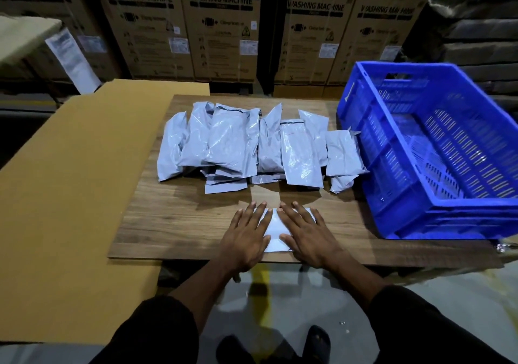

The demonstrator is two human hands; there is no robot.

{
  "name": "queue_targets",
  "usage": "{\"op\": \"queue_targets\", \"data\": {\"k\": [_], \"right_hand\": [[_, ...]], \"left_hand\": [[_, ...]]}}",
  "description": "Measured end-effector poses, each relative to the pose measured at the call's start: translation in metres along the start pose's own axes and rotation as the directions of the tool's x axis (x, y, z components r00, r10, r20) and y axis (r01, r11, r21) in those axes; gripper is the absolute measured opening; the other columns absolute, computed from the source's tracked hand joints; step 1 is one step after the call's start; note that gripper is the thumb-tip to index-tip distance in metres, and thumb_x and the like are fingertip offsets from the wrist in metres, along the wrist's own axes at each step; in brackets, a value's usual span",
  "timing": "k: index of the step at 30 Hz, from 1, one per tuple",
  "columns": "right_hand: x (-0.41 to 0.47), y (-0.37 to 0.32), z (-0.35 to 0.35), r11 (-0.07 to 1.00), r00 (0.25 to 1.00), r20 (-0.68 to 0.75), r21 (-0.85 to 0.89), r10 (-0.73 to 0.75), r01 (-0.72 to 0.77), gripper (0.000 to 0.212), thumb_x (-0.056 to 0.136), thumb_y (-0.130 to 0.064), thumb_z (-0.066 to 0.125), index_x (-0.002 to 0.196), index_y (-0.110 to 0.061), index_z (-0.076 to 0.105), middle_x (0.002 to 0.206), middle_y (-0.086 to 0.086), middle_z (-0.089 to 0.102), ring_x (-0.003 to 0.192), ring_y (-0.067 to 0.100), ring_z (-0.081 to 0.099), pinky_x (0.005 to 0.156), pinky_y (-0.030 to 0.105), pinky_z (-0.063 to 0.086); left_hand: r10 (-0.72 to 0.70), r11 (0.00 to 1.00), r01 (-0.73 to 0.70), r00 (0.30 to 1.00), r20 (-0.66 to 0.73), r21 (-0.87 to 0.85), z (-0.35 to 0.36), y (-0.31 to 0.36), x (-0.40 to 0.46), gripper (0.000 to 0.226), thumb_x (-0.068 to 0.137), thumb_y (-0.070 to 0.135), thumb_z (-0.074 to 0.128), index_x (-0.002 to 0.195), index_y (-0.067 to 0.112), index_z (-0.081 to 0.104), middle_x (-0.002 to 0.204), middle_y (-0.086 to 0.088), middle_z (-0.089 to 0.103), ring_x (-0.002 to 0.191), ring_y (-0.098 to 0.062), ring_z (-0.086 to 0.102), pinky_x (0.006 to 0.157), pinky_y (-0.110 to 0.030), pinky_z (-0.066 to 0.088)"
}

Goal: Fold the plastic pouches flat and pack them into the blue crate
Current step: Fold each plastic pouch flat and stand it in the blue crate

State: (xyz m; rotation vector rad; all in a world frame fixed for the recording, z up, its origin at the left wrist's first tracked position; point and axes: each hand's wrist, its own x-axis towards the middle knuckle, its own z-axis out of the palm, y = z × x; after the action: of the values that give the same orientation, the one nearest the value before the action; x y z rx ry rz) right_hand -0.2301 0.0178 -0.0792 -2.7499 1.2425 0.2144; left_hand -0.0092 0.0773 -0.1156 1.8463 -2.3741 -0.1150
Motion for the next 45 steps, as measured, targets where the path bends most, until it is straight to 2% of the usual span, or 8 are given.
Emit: {"op": "queue_targets", "data": {"k": [8, 14, 18, 21, 24, 34, 39, 45], "right_hand": [[-0.021, 0.028, 0.001, 0.996, 0.995, 0.046, 0.013, 0.087, -0.088, 0.06, 0.1, -0.054, 0.003, 0.156, -0.038, -0.015, 0.163, -0.017, -0.023, 0.151, 0.01, -0.018, 0.12, 0.05, -0.005], [-0.03, 0.038, -0.001, 0.997, 0.994, 0.08, 0.021, 0.07, -0.072, 0.061, 0.097, -0.058, -0.003, 0.152, -0.041, -0.023, 0.161, -0.017, -0.028, 0.149, 0.008, -0.024, 0.12, 0.05, -0.006], [-0.036, 0.042, -0.006, 0.997, 0.991, 0.116, 0.042, 0.065, -0.07, 0.069, 0.091, -0.059, -0.004, 0.154, -0.036, -0.021, 0.161, -0.011, -0.03, 0.149, 0.012, -0.025, 0.121, 0.05, -0.006], [-0.031, 0.025, -0.004, 0.998, 0.99, -0.13, 0.005, 0.06, -0.06, 0.069, 0.101, -0.051, 0.012, 0.16, -0.016, 0.009, 0.167, 0.001, -0.009, 0.154, 0.019, -0.007, 0.121, 0.046, -0.002], [-0.015, -0.002, 0.002, 0.998, 0.977, -0.203, -0.023, -0.065, 0.062, 0.062, 0.105, -0.042, 0.02, 0.157, -0.008, 0.024, 0.167, 0.006, 0.008, 0.155, 0.021, 0.004, 0.12, 0.046, 0.003], [-0.011, -0.018, 0.016, 0.997, 0.982, -0.176, -0.025, -0.072, 0.069, 0.065, 0.101, -0.036, 0.032, 0.158, -0.008, 0.023, 0.166, 0.005, 0.017, 0.154, 0.018, 0.007, 0.12, 0.046, 0.012], [-0.013, -0.019, 0.014, 0.999, 0.989, -0.141, -0.011, -0.054, 0.053, 0.065, 0.1, -0.037, 0.031, 0.159, -0.009, 0.02, 0.167, 0.005, 0.014, 0.154, 0.017, 0.005, 0.12, 0.045, 0.011], [-0.01, -0.014, 0.01, 0.992, 0.994, -0.085, 0.098, -0.072, 0.081, 0.067, 0.102, -0.052, 0.005, 0.16, -0.018, 0.006, 0.167, -0.005, -0.002, 0.152, 0.008, -0.011, 0.122, 0.041, -0.004]], "left_hand": [[-0.01, 1.0, 0.009, 0.996, -0.093, -0.008, -0.002, -0.014, -0.019, 0.065, 0.101, 0.035, 0.037, 0.162, 0.019, 0.023, 0.17, 0.002, 0.015, 0.156, -0.021, 0.015, 0.122, -0.052, 0.022], [-0.045, 0.999, 0.045, 0.999, -0.029, -0.014, -0.002, -0.036, -0.029, 0.068, 0.099, 0.036, 0.032, 0.163, 0.024, 0.016, 0.17, 0.009, 0.007, 0.156, -0.018, 0.018, 0.12, -0.052, 0.017], [-0.06, 0.996, 0.061, 0.998, 0.013, -0.067, -0.002, -0.042, -0.031, 0.068, 0.103, 0.043, 0.017, 0.164, 0.02, 0.0, 0.17, 0.005, -0.012, 0.157, -0.016, -0.008, 0.124, -0.048, 0.003], [-0.092, 0.99, 0.078, 0.989, -0.113, -0.122, -0.013, -0.018, -0.021, 0.065, 0.107, 0.04, 0.02, 0.161, 0.004, 0.019, 0.17, -0.01, 0.009, 0.157, -0.024, 0.005, 0.125, -0.046, 0.007], [0.026, 0.999, -0.032, 0.991, -0.132, -0.038, -0.011, 0.019, -0.001, 0.062, 0.105, 0.035, 0.029, 0.153, -0.002, 0.037, 0.163, -0.018, 0.032, 0.153, -0.031, 0.024, 0.122, -0.045, 0.018], [0.038, 0.998, -0.047, 0.986, -0.164, -0.05, 0.006, 0.027, -0.003, 0.064, 0.094, 0.032, 0.041, 0.15, 0.001, 0.046, 0.162, -0.016, 0.034, 0.152, -0.03, 0.028, 0.121, -0.05, 0.029], [0.028, 0.999, -0.03, 0.993, -0.116, -0.017, 0.006, 0.027, -0.004, 0.068, 0.093, 0.036, 0.041, 0.152, 0.003, 0.043, 0.164, -0.015, 0.03, 0.154, -0.029, 0.025, 0.122, -0.047, 0.02], [-0.023, 0.999, 0.025, 0.996, -0.089, 0.02, -0.002, 0.03, -0.002, 0.064, 0.1, 0.041, 0.033, 0.151, 0.003, 0.043, 0.162, -0.016, 0.034, 0.152, -0.03, 0.028, 0.118, -0.047, 0.016]]}}
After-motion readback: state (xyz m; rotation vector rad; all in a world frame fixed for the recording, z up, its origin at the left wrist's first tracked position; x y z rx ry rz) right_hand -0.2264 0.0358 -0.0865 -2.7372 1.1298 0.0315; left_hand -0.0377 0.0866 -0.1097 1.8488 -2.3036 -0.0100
